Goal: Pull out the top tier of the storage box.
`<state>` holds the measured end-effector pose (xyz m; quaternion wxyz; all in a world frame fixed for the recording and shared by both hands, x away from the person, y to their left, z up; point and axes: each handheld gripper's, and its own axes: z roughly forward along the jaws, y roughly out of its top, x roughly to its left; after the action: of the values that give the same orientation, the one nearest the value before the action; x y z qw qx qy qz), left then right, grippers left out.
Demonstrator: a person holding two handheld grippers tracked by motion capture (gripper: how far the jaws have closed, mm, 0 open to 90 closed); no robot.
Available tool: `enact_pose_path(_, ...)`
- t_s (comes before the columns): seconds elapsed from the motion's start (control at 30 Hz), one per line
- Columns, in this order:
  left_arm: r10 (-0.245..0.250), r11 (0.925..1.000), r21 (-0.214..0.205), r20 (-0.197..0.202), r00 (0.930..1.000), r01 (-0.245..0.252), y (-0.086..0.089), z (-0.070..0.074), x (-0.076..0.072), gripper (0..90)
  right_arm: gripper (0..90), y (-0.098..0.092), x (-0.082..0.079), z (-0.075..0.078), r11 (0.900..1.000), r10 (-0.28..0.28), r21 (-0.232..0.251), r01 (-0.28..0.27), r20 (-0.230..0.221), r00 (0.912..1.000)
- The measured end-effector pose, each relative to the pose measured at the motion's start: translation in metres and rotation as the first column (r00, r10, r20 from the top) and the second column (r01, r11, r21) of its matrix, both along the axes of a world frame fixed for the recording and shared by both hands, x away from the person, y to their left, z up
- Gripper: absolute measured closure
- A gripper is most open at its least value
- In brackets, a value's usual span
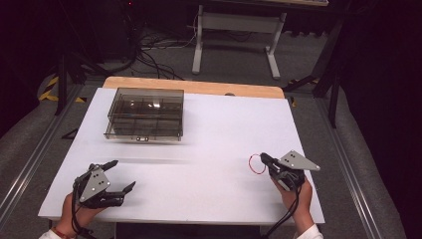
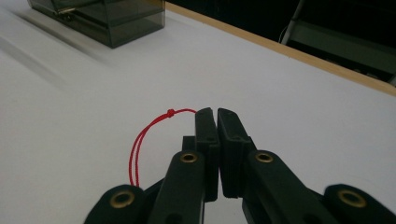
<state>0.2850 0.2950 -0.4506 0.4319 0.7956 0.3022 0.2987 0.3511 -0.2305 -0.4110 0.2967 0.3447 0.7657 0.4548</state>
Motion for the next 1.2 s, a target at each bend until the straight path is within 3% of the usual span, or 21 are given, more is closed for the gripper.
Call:
enact_pose_path(0.23,-0.007,0.9999,-0.007,-0.006,1.0,0.007,-0.002,0.0,0.001,15.2,88.8,0.0,0.001,0.011,0.9998,-0.01,0.018,0.009,0.058,0.9983)
enact_pose_path(0.47,0.019,0.9997,-0.013,-0.016,0.9997,-0.02,0.002,-0.001,0.006,13.0,88.8,0.002,0.007,0.021,0.9992,-0.015,0.037,0.012,0.092,0.9957)
enact_pose_path(0.87,0.042,0.9991,-0.009,-0.018,0.9989,-0.042,0.007,-0.003,0.006,10.9,88.8,0.011,0.015,0.032,0.9984,0.008,0.055,-0.014,0.116,0.9932)
enact_pose_path(0.93,0.04,0.9989,-0.023,-0.025,0.9989,-0.041,0.007,-0.002,0.005,10.9,88.8,0.013,0.016,0.034,0.998,0.02,0.057,-0.027,0.121,0.9924)
enact_pose_path(1.2,0.053,0.9985,-0.012,-0.024,0.9983,-0.053,0.011,-0.003,0.003,10.9,88.8,0.023,0.022,0.043,0.9953,0.06,0.068,-0.07,0.137,0.9888)
